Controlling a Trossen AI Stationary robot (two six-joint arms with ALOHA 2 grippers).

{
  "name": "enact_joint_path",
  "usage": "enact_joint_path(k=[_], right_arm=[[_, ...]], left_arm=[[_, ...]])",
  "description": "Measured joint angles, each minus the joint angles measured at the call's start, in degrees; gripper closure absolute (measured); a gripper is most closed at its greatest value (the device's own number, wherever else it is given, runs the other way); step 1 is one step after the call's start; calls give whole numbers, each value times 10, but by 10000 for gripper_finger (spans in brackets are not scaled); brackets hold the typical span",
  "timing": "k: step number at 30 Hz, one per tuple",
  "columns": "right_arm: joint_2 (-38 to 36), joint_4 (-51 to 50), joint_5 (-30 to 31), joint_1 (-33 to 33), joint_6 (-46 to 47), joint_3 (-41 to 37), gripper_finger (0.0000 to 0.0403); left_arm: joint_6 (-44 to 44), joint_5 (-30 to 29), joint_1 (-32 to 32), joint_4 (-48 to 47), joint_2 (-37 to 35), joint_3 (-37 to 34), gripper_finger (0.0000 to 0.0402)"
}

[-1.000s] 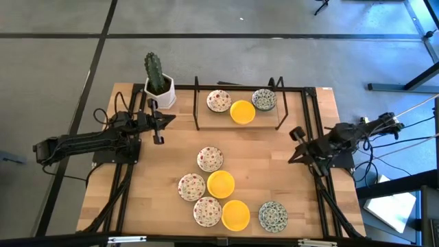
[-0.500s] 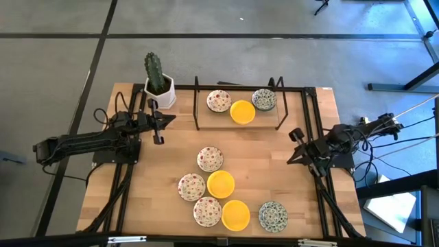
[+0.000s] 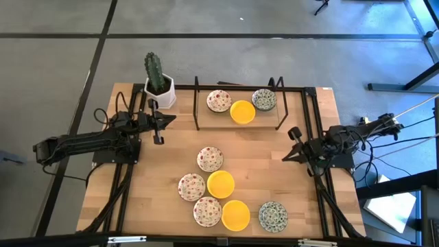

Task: Pick & Place Mini bowls
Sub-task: Stack the white bowl on top of the white bowl on the shelf

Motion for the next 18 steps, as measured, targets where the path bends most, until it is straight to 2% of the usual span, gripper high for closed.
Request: enact_joint_path(k=[2,5,7,10,15,18], right_arm=[[-3,-8,20,-3,-2,0,397],[-4,-6,30,-6,-12,0,397],[-4,-4,30,-6,-12,0,397],[-11,-4,40,-9,-25,0,397],[-51,-49,133,-24,-69,1,397],[-86,-85,119,-33,-65,1,397]], left_arm=[[-1,-6,0,0,0,0,397],[-43,-75,0,0,0,0,398],[-63,-101,-4,-7,1,0,397],[-63,-101,-20,-11,7,1,398],[-70,-102,-79,-18,15,40,398],[-70,-122,-114,-38,20,61,398]])
